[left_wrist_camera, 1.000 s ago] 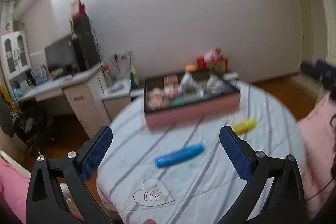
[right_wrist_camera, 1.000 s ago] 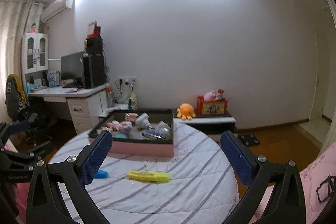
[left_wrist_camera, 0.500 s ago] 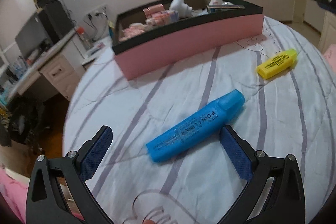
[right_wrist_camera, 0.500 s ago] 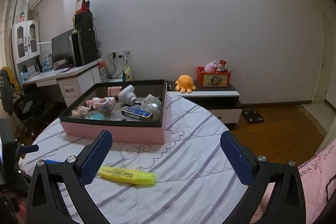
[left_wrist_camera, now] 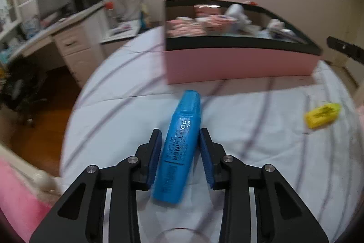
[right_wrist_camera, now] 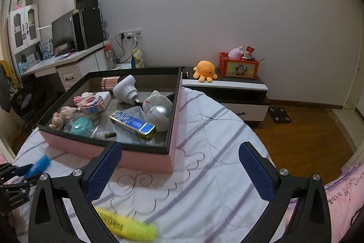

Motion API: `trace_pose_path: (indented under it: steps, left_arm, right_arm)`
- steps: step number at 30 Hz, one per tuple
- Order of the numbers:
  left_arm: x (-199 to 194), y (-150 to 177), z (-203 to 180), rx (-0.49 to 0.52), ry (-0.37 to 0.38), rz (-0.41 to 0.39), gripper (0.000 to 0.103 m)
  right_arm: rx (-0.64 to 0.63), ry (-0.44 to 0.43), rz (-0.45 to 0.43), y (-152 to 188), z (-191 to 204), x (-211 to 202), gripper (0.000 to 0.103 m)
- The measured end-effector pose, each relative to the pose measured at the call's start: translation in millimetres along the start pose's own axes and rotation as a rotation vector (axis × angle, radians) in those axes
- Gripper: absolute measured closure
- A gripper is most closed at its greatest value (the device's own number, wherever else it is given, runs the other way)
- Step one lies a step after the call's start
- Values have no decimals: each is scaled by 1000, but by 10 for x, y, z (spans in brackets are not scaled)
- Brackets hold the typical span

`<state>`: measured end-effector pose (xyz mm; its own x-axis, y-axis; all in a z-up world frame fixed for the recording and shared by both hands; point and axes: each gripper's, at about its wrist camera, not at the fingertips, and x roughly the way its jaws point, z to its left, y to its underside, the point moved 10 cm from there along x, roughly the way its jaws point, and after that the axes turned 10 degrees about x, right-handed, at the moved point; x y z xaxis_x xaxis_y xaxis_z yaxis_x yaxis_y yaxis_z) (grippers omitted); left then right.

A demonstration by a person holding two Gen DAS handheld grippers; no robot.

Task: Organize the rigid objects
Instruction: 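Close the left tool on the blue highlighter and lift it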

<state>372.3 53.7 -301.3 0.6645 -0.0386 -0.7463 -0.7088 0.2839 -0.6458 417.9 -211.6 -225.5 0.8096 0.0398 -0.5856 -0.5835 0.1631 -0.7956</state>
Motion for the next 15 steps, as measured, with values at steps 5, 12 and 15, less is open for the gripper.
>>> trace_pose_path:
  steps: [5, 12, 15]
  left_arm:
    - [-6, 59, 300, -77, -93, 11, 69]
    - [82, 63, 489, -87, -95, 33, 66]
    - [93, 60, 489, -86, -87, 33, 66]
  right_arm:
    - [-2, 60, 43, -143, -22, 244, 0]
    - [-12, 108, 182, -117, -133, 639, 44]
    - [-28, 85, 241, -12, -96, 749, 56]
